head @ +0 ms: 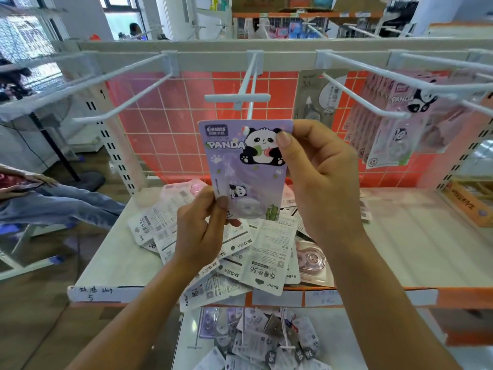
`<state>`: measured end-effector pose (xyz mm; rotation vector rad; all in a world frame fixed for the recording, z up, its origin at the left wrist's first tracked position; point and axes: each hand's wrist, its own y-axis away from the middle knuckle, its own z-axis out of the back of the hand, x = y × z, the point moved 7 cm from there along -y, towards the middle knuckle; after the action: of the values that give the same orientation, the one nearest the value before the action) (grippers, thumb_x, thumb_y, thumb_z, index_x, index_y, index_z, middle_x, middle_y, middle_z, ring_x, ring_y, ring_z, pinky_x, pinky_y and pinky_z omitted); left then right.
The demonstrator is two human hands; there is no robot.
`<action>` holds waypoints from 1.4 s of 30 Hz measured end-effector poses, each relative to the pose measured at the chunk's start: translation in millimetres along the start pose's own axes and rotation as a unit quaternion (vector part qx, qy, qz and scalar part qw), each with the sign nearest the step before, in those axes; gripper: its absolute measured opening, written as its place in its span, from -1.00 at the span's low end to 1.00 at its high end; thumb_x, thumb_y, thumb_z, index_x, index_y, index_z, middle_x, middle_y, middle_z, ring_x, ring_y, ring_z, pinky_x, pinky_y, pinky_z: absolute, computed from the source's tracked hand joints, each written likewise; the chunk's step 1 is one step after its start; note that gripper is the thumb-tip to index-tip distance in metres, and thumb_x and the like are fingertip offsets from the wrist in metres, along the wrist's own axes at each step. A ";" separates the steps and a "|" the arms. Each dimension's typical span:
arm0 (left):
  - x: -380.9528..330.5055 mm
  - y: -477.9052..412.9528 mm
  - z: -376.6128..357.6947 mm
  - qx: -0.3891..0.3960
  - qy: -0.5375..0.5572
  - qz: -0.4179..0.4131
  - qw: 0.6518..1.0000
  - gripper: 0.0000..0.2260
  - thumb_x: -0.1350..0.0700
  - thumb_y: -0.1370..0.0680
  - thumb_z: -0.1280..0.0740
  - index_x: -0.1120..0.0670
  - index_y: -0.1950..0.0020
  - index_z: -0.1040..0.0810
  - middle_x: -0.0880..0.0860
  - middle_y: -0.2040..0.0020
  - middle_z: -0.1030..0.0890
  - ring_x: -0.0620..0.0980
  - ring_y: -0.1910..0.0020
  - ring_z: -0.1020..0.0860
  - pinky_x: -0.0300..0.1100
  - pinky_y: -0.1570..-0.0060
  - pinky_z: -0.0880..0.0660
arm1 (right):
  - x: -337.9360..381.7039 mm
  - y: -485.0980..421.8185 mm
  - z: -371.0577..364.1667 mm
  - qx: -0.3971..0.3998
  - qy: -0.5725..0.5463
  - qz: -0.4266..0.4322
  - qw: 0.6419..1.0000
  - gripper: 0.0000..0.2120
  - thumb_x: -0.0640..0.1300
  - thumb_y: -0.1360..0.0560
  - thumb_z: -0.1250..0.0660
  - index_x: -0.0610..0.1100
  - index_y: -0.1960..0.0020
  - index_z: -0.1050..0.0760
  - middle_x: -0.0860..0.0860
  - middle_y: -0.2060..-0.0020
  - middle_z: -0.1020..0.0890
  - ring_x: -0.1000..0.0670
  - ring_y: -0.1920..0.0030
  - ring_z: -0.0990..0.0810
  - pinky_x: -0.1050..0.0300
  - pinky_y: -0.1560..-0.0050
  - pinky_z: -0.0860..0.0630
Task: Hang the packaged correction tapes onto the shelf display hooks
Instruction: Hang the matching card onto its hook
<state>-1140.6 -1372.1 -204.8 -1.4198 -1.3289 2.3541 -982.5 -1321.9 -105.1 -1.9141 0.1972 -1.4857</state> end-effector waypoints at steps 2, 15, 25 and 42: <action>4.7 -2.1 -0.6 0.005 -0.005 0.003 1.000 -0.68 -0.19 -0.62 -0.11 0.03 0.00 -0.49 -0.21 0.17 -0.63 -0.20 0.32 -0.65 0.04 0.52 -0.54 | -3.6 -2.2 1.5 -0.008 0.008 -0.001 1.000 -0.89 -0.23 -0.54 -0.27 -0.12 0.03 -0.56 0.01 0.20 -0.67 0.04 0.18 -0.65 0.04 0.11 -0.62; 52.0 -64.8 -27.8 0.062 -0.142 0.056 0.986 -0.75 0.14 -0.65 -0.18 0.16 0.21 -0.43 -0.02 0.42 -0.45 -0.23 0.49 -0.47 -0.30 0.53 -0.32 | -54.8 -91.2 17.2 -0.073 0.293 0.011 0.953 -0.88 -0.14 -0.53 -0.31 -0.16 0.06 -0.59 0.15 0.33 -0.56 0.20 0.33 -0.51 0.25 0.23 -0.46; 104.4 -140.2 -62.6 0.163 -0.255 0.115 0.946 -0.72 0.08 -0.69 -0.03 0.16 0.02 -0.47 0.03 0.22 -0.43 0.07 0.28 -0.45 -0.08 0.23 -0.41 | -98.6 -168.1 18.3 -0.104 0.444 -0.049 0.889 -0.78 -0.04 -0.56 -0.27 -0.15 -0.06 -0.60 -0.14 0.06 -0.68 -0.17 0.03 -0.64 -0.10 0.01 -0.57; 94.7 -65.8 -102.9 0.265 -0.393 0.107 0.874 -0.72 -0.01 -0.63 -0.16 0.15 0.01 -0.57 0.08 0.15 -0.62 0.09 0.18 -0.58 -0.17 0.26 -0.41 | -195.1 -50.5 41.6 0.113 0.590 -0.133 0.789 -0.83 -0.21 -0.56 -0.21 -0.23 0.02 -0.57 -0.16 0.14 -0.66 -0.19 0.10 -0.63 0.12 0.26 -0.39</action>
<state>-1138.6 -1222.0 -241.8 -0.4606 -0.4786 3.2578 -1024.3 -1166.8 -233.7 -0.5901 0.2800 -2.5832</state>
